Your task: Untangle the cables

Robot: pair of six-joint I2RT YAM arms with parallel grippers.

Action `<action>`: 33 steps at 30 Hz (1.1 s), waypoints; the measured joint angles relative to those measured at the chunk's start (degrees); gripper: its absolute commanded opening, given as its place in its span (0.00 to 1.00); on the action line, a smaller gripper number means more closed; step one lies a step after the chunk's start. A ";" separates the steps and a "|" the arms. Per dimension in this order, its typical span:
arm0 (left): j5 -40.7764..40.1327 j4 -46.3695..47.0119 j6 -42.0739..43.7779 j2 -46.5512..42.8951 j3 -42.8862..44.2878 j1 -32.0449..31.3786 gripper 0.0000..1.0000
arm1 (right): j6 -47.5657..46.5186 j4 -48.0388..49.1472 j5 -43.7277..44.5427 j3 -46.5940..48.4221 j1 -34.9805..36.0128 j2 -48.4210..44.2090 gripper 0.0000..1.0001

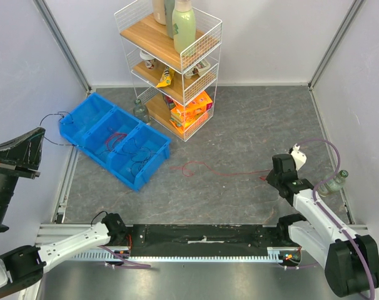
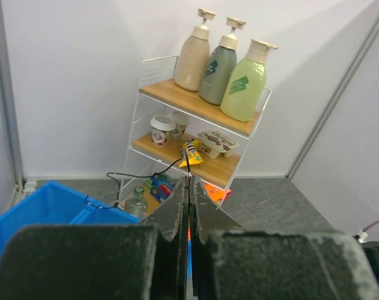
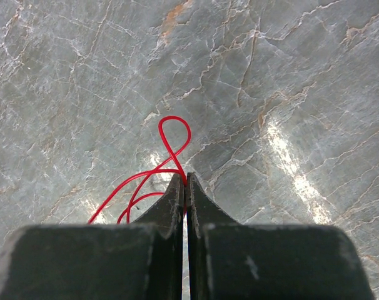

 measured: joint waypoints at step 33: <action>21.40 0.81 -10.58 13.99 -19.67 0.00 0.02 | -6.64 3.08 -9.84 0.02 -3.74 0.09 0.03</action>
